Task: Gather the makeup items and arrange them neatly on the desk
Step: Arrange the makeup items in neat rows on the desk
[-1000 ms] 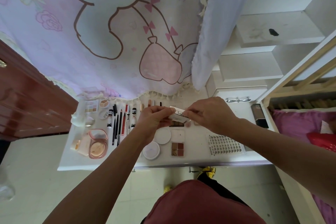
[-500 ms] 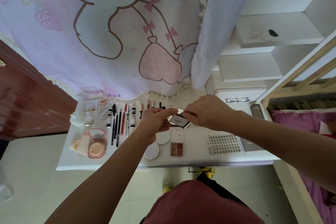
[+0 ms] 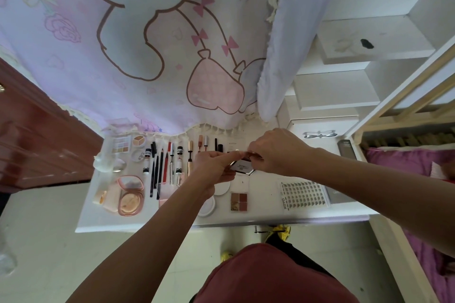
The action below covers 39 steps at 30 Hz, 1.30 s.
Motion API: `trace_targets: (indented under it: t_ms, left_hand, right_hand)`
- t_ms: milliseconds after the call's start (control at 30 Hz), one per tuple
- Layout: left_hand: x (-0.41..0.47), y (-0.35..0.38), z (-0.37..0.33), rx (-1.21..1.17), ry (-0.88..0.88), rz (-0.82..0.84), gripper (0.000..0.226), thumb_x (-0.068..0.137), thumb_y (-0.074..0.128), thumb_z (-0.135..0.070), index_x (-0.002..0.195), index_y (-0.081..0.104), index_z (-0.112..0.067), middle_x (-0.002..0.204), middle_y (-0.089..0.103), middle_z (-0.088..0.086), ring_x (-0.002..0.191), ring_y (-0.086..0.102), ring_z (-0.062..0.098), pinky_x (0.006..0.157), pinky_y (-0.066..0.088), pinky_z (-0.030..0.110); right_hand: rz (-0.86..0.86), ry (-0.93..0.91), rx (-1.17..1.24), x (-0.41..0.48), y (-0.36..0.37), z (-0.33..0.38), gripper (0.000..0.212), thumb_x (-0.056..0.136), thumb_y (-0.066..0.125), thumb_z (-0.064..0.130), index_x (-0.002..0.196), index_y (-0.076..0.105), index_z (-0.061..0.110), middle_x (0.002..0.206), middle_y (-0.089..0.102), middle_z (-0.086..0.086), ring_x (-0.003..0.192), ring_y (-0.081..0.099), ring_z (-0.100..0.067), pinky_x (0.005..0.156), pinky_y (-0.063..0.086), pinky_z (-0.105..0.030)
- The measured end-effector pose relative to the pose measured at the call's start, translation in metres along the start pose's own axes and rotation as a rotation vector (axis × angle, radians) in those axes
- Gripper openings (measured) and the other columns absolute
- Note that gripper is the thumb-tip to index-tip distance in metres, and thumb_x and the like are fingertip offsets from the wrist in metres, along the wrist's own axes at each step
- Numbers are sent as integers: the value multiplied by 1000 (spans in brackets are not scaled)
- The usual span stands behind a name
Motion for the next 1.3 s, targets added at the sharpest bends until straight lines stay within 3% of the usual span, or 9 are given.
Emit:
trace_targets:
  t_ms: [200, 333, 533, 600, 733, 833, 1067, 1200, 1300]
  left_hand:
    - [0, -2, 0, -49, -7, -37, 41, 72, 84, -28, 93, 69, 3, 84, 72, 20, 76, 68, 28, 80, 60, 41]
    - [2, -2, -3, -67, 30, -18, 30, 74, 82, -22, 89, 70, 1, 80, 69, 15, 78, 67, 27, 83, 59, 41]
    - [6, 0, -2, -142, 63, 59, 11, 80, 73, -7, 89, 71, 0, 86, 69, 16, 88, 66, 28, 91, 55, 44]
    - [7, 0, -4, -195, 85, 94, 10, 83, 69, -3, 92, 70, 0, 88, 68, 16, 89, 66, 28, 92, 55, 42]
    - [5, 1, -9, -278, 133, 182, 22, 85, 65, 0, 107, 66, 2, 101, 67, 20, 89, 68, 23, 92, 55, 36]
    - [4, 5, -12, -263, 166, 218, 28, 85, 65, 2, 112, 63, -2, 112, 62, 24, 92, 68, 23, 88, 56, 32]
    - [11, 16, 4, -194, 127, 341, 47, 82, 65, 7, 127, 55, -2, 127, 56, 27, 114, 61, 34, 95, 53, 35]
    - [15, 27, 18, -122, 108, 369, 41, 80, 63, 14, 117, 63, -5, 107, 70, 9, 96, 68, 19, 86, 55, 29]
    - [22, 37, 38, -57, 70, 389, 38, 80, 64, 13, 110, 67, -11, 106, 73, 4, 99, 69, 20, 86, 55, 30]
  right_hand:
    - [-106, -44, -13, 0, 5, 7, 32, 99, 38, 28, 103, 65, 11, 86, 68, -4, 63, 47, -21, 60, 34, -31]
    - [-135, -84, -12, 0, 2, 8, 31, 98, 42, 27, 103, 67, 10, 83, 68, -4, 61, 47, -21, 59, 31, -30]
    - [-143, -98, 72, -1, -6, 1, 32, 96, 45, 36, 99, 71, 19, 80, 69, 3, 65, 57, -17, 62, 44, -30]
    - [-153, -46, 200, -3, -7, -9, 29, 95, 51, 39, 97, 74, 23, 79, 70, 7, 66, 59, -11, 65, 46, -28]
    - [-68, 250, 967, -10, 19, -41, 23, 86, 71, 37, 99, 77, 18, 80, 72, 2, 66, 62, -1, 67, 51, -18]
    - [64, 350, 1318, -20, 48, -44, 37, 78, 73, 38, 106, 74, 14, 93, 74, -8, 85, 70, -18, 82, 59, -32]
    - [115, 333, 1380, -29, 64, -58, 23, 81, 76, 17, 103, 76, 8, 108, 73, -10, 96, 69, -28, 85, 57, -36]
    - [159, 430, 1438, -34, 88, -71, 23, 88, 69, 19, 104, 73, 4, 98, 75, -13, 97, 70, -31, 87, 55, -42]
    - [193, 525, 1466, -36, 112, -79, 23, 94, 62, 23, 101, 72, 5, 96, 74, -15, 95, 70, -36, 84, 55, -45]
Point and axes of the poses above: each hand's wrist, its own x-axis towards the middle knuckle, its own y-axis out of the palm, z = x × y, the point moved 8 cm from there along x, towards the middle knuckle
